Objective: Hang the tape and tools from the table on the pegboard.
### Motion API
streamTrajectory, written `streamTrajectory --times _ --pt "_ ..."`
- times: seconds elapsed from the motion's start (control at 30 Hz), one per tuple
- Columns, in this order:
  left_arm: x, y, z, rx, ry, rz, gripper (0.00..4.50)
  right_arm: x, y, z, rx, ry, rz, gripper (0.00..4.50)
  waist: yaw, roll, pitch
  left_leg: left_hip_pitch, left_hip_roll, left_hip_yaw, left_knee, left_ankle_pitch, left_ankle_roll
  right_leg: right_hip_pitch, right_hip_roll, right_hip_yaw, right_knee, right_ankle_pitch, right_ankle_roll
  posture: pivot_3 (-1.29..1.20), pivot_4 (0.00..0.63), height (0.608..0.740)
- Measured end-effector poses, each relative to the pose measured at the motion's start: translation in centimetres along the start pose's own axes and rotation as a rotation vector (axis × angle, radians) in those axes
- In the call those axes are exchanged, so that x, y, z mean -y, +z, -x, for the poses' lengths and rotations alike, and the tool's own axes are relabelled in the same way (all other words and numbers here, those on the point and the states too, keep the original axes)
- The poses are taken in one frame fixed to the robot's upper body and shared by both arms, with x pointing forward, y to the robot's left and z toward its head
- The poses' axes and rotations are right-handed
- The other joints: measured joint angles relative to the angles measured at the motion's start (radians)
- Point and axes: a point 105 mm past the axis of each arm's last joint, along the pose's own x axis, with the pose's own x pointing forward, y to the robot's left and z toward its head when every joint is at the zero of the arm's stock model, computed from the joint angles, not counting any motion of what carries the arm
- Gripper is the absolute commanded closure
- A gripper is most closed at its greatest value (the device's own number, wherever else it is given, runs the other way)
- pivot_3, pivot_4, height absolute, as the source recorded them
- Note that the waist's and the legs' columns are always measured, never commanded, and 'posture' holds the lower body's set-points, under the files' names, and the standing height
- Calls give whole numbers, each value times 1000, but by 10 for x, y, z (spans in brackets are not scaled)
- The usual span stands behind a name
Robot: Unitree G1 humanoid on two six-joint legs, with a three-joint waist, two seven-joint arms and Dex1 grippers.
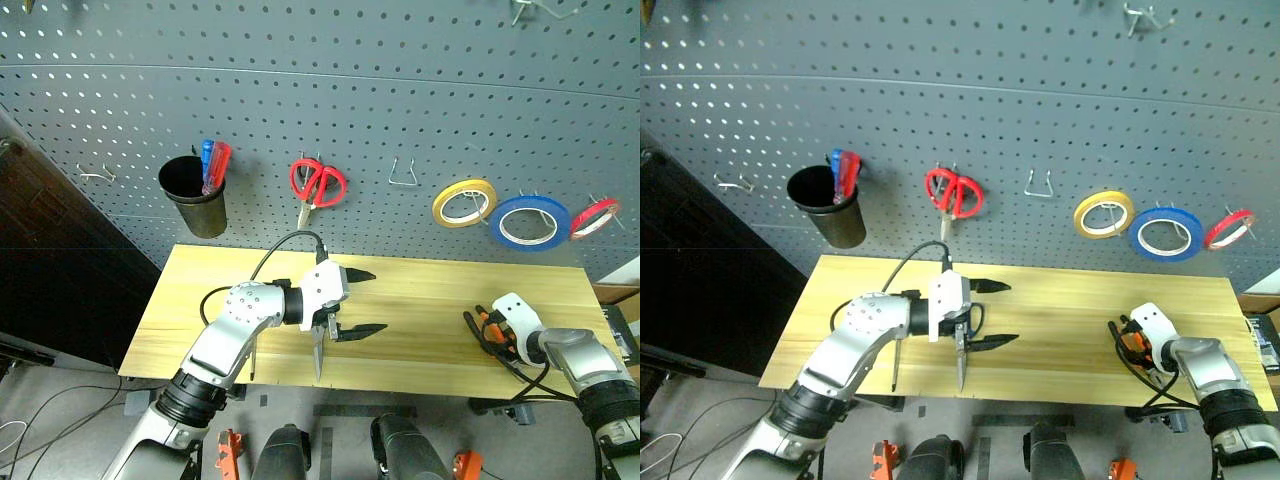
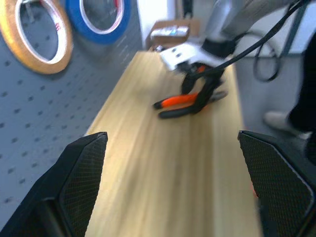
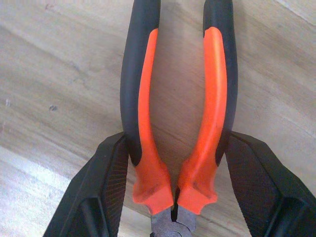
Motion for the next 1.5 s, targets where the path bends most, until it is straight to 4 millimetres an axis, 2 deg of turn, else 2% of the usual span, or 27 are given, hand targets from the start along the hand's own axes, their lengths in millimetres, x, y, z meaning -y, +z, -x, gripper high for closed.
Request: streamTrajectory --times 0.13,0.2,0.33,0.43,0.5,0.6,0.73,0.83,1.0,1.1,1.27,1.43,1.5 --pt "-8 -5 16 33 101 52 0 -15 3 5 80 -15 -2 1819 1 1 0 0 -1 0 3 0 0 -3 -1 1 8 0 0 -5 204 740" --pt "-13 -5 24 53 149 54 0 -25 17 12 160 -23 -6 1819 -1 1 0 -1 -1 2 4 0 0 -6 0 1 12 0 0 0 201 740" --pt "-29 -4 45 99 296 68 0 -56 75 48 432 -53 25 1819 -5 3 -1 0 0 1 5 0 0 -6 2 1 14 0 0 8 202 740" --pt "-37 -14 67 99 407 97 0 -99 124 82 676 -19 54 1819 -7 4 -1 0 1 0 5 0 -1 -6 3 0 14 0 0 14 200 740" --pt "-39 -18 76 104 455 101 0 -121 153 99 800 5 81 1819 -4 4 -1 -1 0 0 5 0 -1 -6 2 -1 13 0 0 21 194 740" --pt "-41 -17 82 112 500 64 0 -130 201 128 978 -20 99 1819 2 3 -1 -1 -2 1 6 1 -1 -6 -1 -1 13 0 0 30 187 740" --pt "-42 -14 87 126 533 30 0 -127 259 158 1167 -91 116 1819 10 3 -2 -2 -3 -3 5 1 -1 -7 -7 -15 13 0 -1 51 177 740" --pt "-43 -11 86 139 539 23 0 -125 288 170 1256 -133 117 1819 10 3 -2 -4 -2 -3 4 1 -2 -8 -8 -18 12 0 -1 58 175 740" --pt "-44 -8 84 154 549 21 0 -118 308 167 1284 -181 135 1819 10 3 -3 -12 -3 -2 5 2 -4 -15 -10 -20 13 0 -2 78 175 740" --pt "-45 -1 79 177 551 11 0 -117 313 168 1315 -193 153 1819 9 3 -3 -14 -3 -2 6 3 -4 -18 -10 -21 14 2 -3 80 177 740" --pt "-46 5 77 191 552 -7 0 -105 313 166 1313 -239 180 1819 10 3 -4 -14 -2 -2 6 2 -3 -19 -9 -22 14 3 -5 76 176 740" --pt "-47 5 76 192 554 -5 0 -103 320 186 1372 -231 154 1820 9 3 -7 -17 -1 0 6 4 -6 -23 -9 -23 15 3 -6 65 175 740" --pt "-46 7 72 203 545 -3 0 -103 316 180 1357 -237 148 1820 8 3 -10 -17 -1 0 6 4 -6 -23 -9 -23 15 3 -6 62 174 740"
